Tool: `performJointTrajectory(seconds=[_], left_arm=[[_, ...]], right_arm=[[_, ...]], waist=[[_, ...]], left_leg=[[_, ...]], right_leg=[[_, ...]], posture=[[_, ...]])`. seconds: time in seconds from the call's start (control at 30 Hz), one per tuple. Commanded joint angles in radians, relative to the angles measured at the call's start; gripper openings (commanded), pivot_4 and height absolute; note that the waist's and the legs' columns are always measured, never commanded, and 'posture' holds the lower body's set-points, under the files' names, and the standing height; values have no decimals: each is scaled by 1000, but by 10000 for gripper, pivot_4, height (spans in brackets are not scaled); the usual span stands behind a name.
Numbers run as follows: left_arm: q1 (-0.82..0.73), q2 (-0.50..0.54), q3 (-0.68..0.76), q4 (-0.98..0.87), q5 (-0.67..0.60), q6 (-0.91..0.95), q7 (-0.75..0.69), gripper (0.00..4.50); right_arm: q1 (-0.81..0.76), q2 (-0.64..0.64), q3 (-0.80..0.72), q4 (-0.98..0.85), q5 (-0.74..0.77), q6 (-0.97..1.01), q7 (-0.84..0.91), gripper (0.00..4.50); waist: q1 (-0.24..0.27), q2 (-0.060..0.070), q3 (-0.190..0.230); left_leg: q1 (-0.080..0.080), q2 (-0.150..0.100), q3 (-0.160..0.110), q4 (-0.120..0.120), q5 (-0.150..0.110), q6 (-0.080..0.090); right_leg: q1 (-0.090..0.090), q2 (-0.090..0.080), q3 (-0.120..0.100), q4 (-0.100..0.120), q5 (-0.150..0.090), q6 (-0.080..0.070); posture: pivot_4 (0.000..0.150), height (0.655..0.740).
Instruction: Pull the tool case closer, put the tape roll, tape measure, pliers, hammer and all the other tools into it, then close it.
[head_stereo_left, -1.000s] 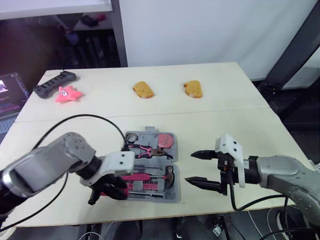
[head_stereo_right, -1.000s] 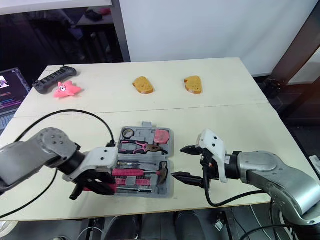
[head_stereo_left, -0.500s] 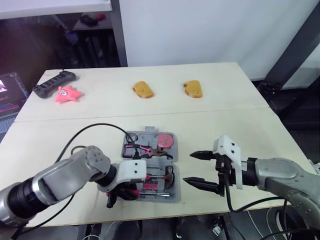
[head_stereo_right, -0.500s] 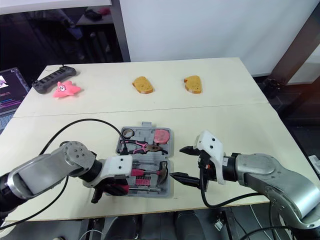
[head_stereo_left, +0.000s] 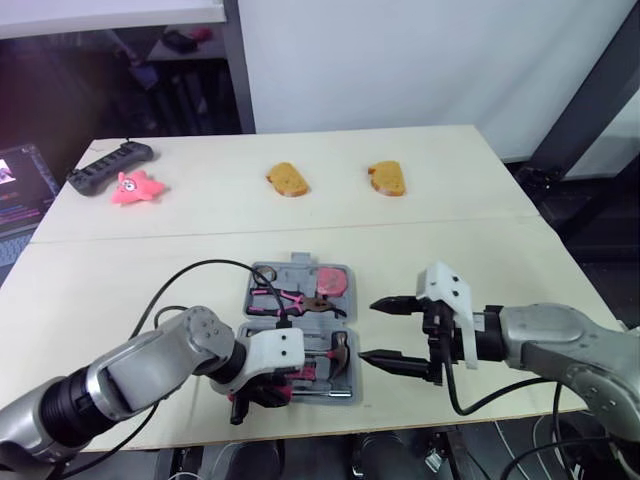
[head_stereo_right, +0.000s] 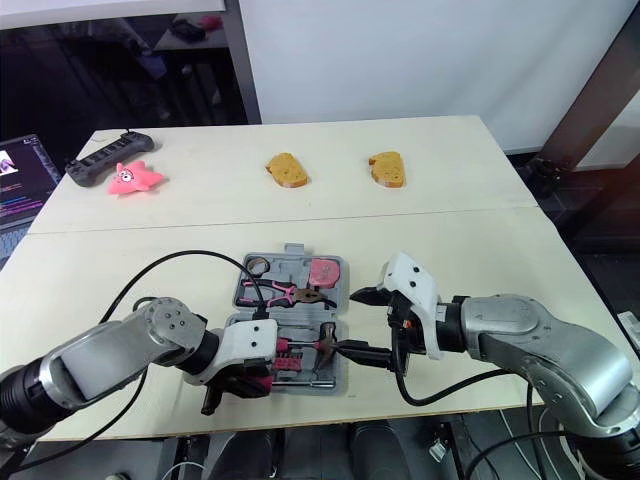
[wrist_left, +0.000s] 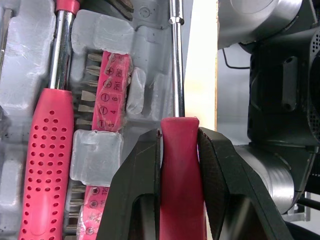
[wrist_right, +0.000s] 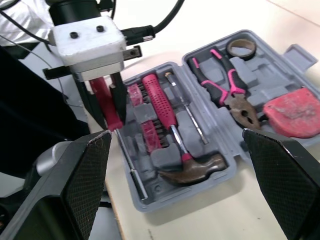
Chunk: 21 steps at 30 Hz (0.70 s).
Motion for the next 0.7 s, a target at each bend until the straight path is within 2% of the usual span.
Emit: performJointTrajectory(seconds=[0.03,0.27,0.7], left_arm=[[-27,4,-4,-7,19,-19,-4,5729],[-25,4,-59,21,79,-74,-10,5729],[4,-37,-62,79,119,-155,-17,5729]], right_arm=[[-2,1,-20,-26,25,-3,-7,45000],[10,2,-24,-37,37,-2,-26,45000],[19,4,-26,-40,60,8,-59,45000]], waist=[[0,0,0],[0,0,0],[0,0,0]], left_leg=[[0,0,0,0,0,0],[0,0,0,1,0,0],[0,0,0,1,0,0]], right_leg=[[0,0,0,0,0,0],[0,0,0,1,0,0],[0,0,0,1,0,0]], posture=[[1500,7400],[1500,7400],[1500,7400]])
